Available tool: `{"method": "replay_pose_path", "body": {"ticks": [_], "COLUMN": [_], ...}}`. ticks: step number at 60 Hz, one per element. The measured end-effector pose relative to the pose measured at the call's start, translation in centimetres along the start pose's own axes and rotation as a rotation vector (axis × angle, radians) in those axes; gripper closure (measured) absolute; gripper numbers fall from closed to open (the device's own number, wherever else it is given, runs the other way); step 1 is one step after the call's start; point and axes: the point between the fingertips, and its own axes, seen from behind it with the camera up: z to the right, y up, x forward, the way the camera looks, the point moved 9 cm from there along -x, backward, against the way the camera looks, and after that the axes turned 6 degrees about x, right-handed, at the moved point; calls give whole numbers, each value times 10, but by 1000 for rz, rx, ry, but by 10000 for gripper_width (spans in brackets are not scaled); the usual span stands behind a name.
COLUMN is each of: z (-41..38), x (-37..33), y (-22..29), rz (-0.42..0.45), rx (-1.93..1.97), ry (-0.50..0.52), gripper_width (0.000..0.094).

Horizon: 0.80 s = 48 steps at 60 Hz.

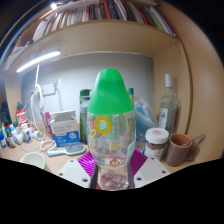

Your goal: Pour water

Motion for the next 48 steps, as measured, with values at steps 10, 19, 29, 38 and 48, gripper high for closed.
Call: {"method": "replay_pose_path", "body": {"ticks": [10,19,29,38,48], "z": [0,-1,1,1,-16], "x": [-2,2,-2,-43,-123], "y": [-23,-23,-26,-16,7], "rz": [41,32,-90,-121,-132], "rx": [4,8,8,87,80], "ry": [33,27,14,-16,-19], "gripper_width": [482,473,208,98,100]}}
